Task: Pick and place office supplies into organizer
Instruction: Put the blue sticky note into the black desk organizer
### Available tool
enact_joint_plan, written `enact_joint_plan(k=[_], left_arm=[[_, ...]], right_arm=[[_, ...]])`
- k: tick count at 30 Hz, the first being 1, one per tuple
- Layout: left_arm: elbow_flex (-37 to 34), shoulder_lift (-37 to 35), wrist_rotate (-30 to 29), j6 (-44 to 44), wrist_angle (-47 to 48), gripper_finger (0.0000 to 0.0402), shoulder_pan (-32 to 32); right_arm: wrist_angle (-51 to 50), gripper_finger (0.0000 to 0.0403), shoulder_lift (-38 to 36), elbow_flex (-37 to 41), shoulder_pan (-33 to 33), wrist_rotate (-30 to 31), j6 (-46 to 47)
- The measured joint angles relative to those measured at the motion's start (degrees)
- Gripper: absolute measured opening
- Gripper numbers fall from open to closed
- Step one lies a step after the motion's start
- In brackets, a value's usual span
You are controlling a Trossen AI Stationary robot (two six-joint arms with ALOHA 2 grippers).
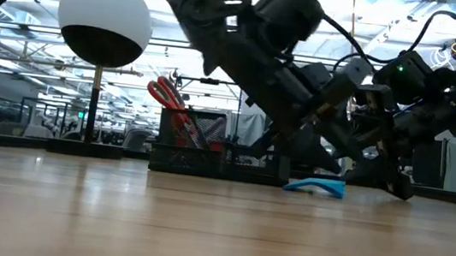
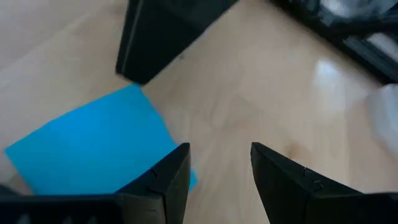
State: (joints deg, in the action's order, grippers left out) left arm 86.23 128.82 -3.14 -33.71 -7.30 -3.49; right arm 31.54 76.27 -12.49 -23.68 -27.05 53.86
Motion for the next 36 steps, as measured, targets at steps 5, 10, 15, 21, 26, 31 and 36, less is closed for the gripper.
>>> enact_joint_plan(k=[5, 10, 15, 21, 26, 31, 36], left_arm=[[3.65, 0.77, 1.56, 2.78, 6.93, 0.0172, -0.31], [3.84, 0.04, -0.31, 2.80, 12.10, 0.0172, -1.90], [3.11, 0.19, -5.81, 2.60, 16.57, 0.0172, -3.41], [2.56, 0.23, -6.99, 3.89, 16.58, 0.0172, -2.52], [2.54, 0.23, -7.20, 5.25, 16.41, 0.0172, -0.86], [2.52, 0.23, -5.43, 7.10, 16.45, 0.0172, 1.20], [2.52, 0.23, -4.16, 7.03, 16.40, 0.0172, 2.06]], right_arm=[[0.59, 0.0179, 0.06, 0.07, -1.72, -0.09, -0.96], [0.57, 0.0182, 0.07, 0.09, -2.19, -0.15, -1.48], [0.79, 0.0180, 0.09, 0.11, -2.17, -0.21, -1.54], [0.78, 0.0180, 0.11, 0.12, -2.17, -0.21, -1.60], [0.78, 0.0178, 0.11, 0.13, -2.17, -0.24, -1.49], [0.62, 0.0176, 0.11, 0.13, -2.14, -0.20, -2.08], [-2.29, 0.0177, 0.07, 0.07, -2.14, 0.05, -4.26]])
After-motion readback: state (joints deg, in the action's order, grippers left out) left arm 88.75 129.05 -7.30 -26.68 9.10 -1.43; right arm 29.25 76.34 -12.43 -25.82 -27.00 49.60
